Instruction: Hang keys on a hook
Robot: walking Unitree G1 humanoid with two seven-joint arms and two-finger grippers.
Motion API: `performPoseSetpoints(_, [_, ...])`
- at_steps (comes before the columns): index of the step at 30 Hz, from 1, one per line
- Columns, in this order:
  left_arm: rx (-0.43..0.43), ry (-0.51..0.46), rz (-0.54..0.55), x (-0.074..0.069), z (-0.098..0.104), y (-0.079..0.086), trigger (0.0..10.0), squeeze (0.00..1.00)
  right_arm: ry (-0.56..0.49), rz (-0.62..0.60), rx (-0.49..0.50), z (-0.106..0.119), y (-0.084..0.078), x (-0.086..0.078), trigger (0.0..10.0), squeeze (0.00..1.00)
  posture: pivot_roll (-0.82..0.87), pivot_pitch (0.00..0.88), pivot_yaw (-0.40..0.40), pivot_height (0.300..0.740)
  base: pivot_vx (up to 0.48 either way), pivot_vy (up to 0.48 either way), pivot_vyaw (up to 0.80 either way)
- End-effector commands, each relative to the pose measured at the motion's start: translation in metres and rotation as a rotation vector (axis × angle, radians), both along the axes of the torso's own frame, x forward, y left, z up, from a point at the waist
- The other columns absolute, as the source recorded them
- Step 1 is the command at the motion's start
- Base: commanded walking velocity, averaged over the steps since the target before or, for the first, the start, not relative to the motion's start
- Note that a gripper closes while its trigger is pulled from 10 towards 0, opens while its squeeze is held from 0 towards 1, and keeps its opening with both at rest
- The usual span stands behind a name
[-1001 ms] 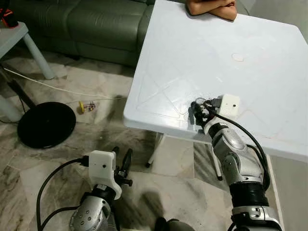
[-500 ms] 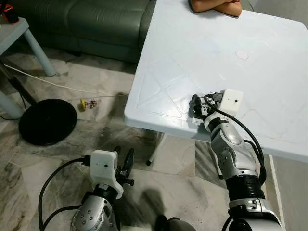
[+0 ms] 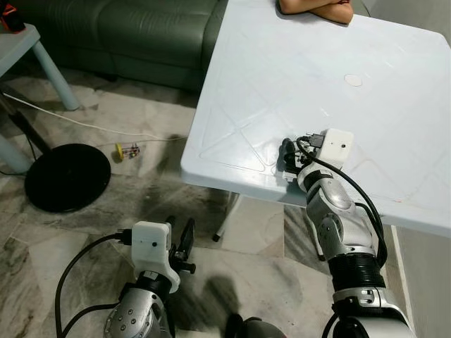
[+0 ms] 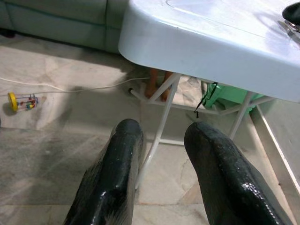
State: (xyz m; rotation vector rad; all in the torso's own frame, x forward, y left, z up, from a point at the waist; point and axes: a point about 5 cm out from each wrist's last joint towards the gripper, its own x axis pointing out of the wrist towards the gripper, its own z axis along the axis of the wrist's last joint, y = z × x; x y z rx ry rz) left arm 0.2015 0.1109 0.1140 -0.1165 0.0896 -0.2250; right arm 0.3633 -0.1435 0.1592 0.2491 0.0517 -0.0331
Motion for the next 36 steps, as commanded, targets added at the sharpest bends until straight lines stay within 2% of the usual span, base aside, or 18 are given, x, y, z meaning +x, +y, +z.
performPoseSetpoints(1, [-0.006, -0.003, -0.004, -0.0034, 0.0014, -0.0029, 10.0, 0.00, 0.077, -0.033, 0.012, -0.0181, -0.0049, -0.0031, 0.0, 0.00, 0.18, 0.265, -0.129, 0.740, 0.000, 0.000, 0.00])
performPoseSetpoints(13, [-0.008, -0.002, 0.001, -0.0035, 0.0010, -0.0045, 10.0, 0.00, 0.084, -0.043, 0.026, -0.0180, 0.0014, -0.0019, 0.0, 0.00, 0.18, 0.269, -0.134, 0.740, 0.000, 0.000, 0.00])
performPoseSetpoints(36, [-0.007, 0.001, 0.003, -0.0054, -0.0002, -0.0060, 10.0, 0.00, 0.035, -0.055, 0.023, -0.0133, 0.0049, 0.0003, 0.0, 0.00, 0.18, 0.259, -0.138, 0.740, 0.000, 0.000, 0.00])
